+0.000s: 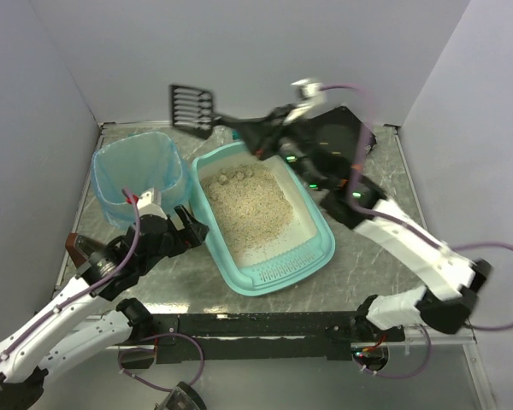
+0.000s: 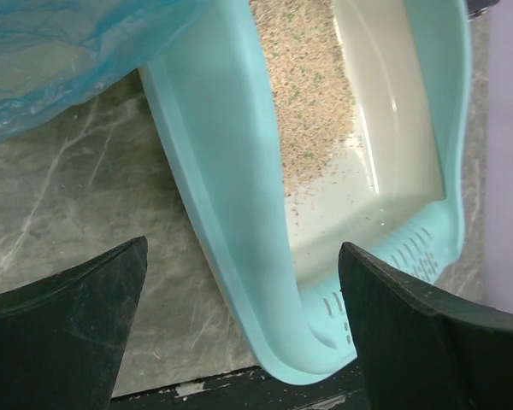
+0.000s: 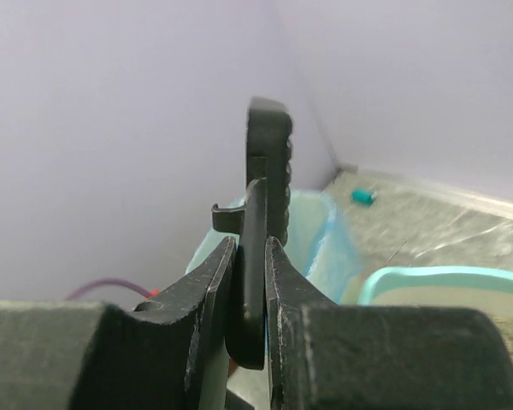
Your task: Clean the litter box
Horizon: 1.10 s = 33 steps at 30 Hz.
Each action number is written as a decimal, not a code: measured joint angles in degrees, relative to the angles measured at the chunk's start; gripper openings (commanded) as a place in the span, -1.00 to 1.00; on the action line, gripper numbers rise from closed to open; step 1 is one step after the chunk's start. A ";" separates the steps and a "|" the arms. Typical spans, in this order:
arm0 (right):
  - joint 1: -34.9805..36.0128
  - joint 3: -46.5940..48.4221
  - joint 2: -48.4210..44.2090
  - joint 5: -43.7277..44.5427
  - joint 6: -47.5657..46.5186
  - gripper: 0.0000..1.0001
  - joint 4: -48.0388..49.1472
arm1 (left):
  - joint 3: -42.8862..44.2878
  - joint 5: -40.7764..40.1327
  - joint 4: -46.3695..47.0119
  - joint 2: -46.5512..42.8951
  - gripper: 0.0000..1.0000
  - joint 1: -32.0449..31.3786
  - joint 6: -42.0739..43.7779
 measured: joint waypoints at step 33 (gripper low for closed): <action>-13.81 -28.13 1.90 -23.65 -93.04 -1.00 -4.70 | 4.98 -0.72 3.69 14.01 0.94 0.00 -3.02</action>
